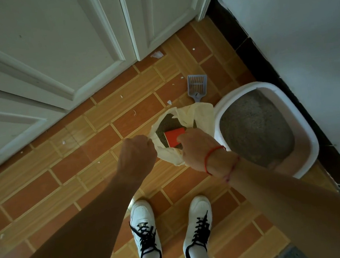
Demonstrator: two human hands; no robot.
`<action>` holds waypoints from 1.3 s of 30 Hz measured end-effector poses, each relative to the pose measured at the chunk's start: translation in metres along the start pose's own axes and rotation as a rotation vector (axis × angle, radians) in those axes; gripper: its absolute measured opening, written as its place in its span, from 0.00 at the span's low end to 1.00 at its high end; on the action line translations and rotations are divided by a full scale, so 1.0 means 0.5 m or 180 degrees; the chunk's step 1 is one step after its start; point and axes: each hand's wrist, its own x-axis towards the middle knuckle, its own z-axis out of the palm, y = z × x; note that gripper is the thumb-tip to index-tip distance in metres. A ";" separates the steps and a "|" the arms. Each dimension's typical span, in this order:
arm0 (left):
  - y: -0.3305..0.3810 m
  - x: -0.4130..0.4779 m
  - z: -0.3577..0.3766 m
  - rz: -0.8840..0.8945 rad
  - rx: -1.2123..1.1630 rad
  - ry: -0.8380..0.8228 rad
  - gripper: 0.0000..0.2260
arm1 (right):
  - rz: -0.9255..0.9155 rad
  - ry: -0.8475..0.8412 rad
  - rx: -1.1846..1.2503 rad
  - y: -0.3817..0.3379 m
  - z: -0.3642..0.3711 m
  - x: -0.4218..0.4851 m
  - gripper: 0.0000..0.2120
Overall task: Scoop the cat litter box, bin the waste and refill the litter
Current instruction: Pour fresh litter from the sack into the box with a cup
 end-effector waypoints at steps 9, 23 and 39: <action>-0.022 -0.006 0.012 0.0678 -0.0726 0.0399 0.20 | 0.1120 -0.0914 0.0243 0.026 0.076 0.184 0.18; -0.060 0.003 0.060 0.1145 -0.1036 0.0293 0.15 | 0.1340 -0.0372 0.0133 0.071 0.263 0.322 0.21; -0.049 0.009 0.059 0.1099 -0.1047 0.0219 0.13 | 0.1238 0.0278 -0.0341 0.100 0.254 0.332 0.31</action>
